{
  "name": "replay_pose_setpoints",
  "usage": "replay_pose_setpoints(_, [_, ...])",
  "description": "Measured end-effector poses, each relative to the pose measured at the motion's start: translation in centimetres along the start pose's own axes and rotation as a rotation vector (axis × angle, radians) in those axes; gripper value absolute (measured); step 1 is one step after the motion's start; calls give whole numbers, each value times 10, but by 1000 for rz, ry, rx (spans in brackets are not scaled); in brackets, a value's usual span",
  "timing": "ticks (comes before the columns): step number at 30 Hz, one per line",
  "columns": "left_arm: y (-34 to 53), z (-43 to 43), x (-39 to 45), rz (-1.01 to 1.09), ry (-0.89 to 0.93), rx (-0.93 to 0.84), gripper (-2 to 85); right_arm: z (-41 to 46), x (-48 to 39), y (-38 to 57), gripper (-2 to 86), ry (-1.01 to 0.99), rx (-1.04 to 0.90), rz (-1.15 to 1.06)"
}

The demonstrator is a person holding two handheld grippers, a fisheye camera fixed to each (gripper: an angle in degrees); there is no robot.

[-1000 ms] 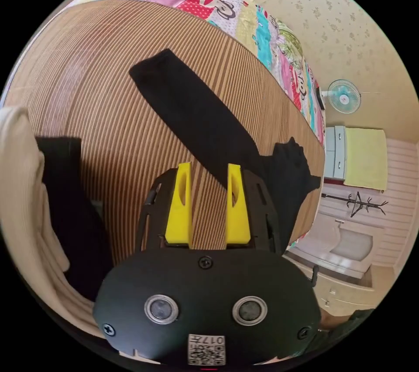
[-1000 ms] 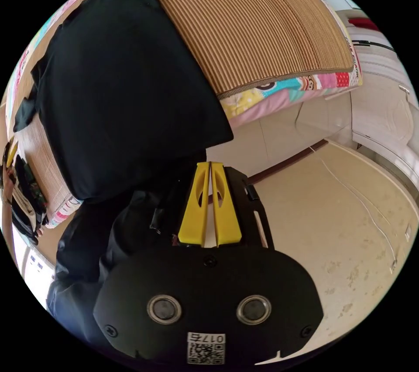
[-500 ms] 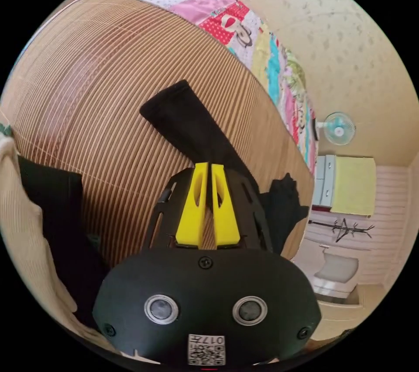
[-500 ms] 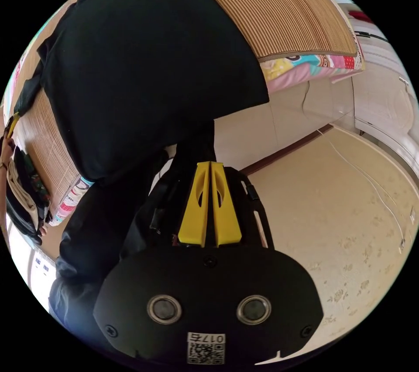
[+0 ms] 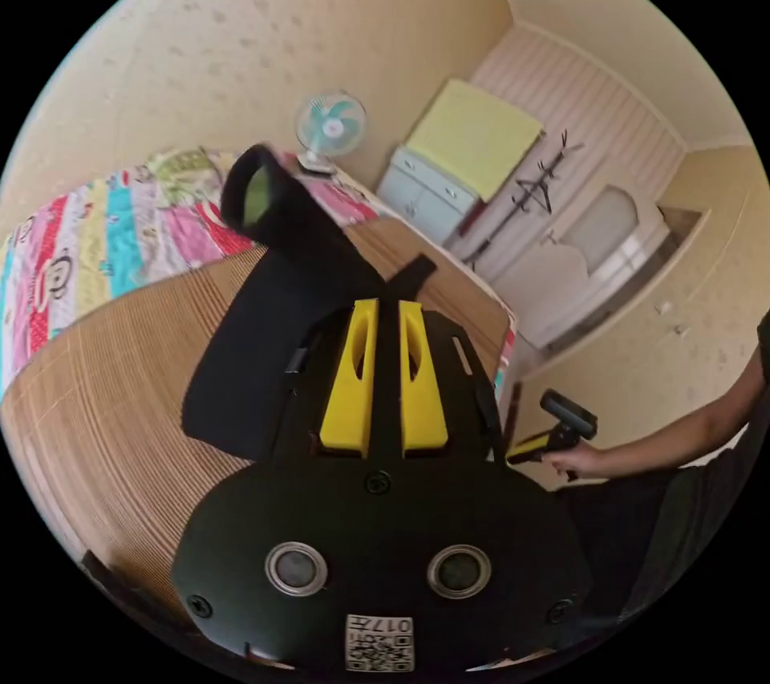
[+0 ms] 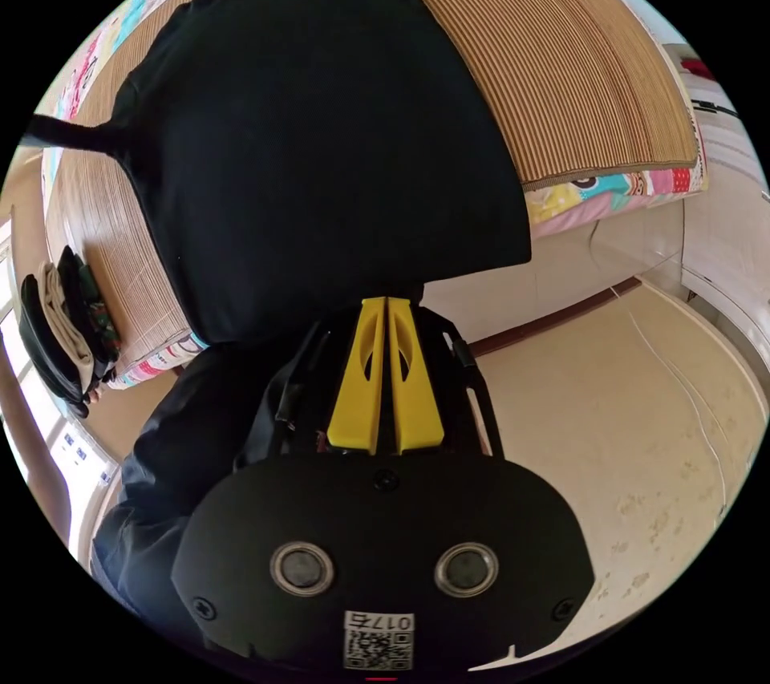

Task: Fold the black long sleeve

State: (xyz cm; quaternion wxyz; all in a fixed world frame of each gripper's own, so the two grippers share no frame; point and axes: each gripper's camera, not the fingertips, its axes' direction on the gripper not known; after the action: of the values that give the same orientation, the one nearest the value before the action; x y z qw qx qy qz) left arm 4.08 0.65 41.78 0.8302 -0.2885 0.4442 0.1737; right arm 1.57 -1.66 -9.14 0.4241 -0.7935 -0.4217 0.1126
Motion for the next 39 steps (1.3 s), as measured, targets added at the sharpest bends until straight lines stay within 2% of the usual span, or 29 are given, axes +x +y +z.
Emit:
replay_pose_setpoints(3, [20, 105, 14, -106, 122, -185, 74, -11, 25, -4, 5, -56, -11, -20])
replay_pose_setpoints(7, [72, 139, 6, -335, 154, -207, 80, -36, 68, -17, 13, -189, -13, -74])
replay_pose_setpoints(10, [112, 135, -17, -519, 51, -191, 83, -59, 94, -41, 28, -270, 1, -117])
replay_pose_setpoints(12, [132, 122, -49, -649, -95, -166, 95, -75, 108, -63, 43, -325, 19, -108])
replay_pose_setpoints(17, [143, 103, -124, -824, -348, -126, 127, -124, 122, -133, 89, -476, 132, -92])
replay_pose_setpoints(22, [137, 123, -181, -922, -456, -240, 139, -184, 86, -204, 113, -393, 298, -79])
replay_pose_setpoints(26, [147, 152, -212, -948, -483, -389, 106, -200, 40, -233, 88, -265, 283, -153])
replay_pose_setpoints(28, [154, 144, -219, -936, -462, -360, 91, -203, 16, -239, 34, -86, 259, -149])
replay_pose_setpoints(29, [158, 136, -225, -943, -417, -360, 79, -208, 12, -238, 30, -78, 258, -158])
replay_pose_setpoints(31, [164, 120, -233, -930, -306, -307, 46, -244, 2, -218, 20, -79, 316, -154])
replay_pose_setpoints(34, [187, 78, -243, -883, -130, -107, 37, -295, -5, -178, 16, -130, 447, -157])
replay_pose_setpoints(36, [222, 54, -266, -911, 123, 52, 32, -327, -10, -158, 16, -201, 559, -197])
replay_pose_setpoints(39, [264, 32, -286, -924, 236, 204, 29, -373, -20, -148, 18, -265, 717, -233])
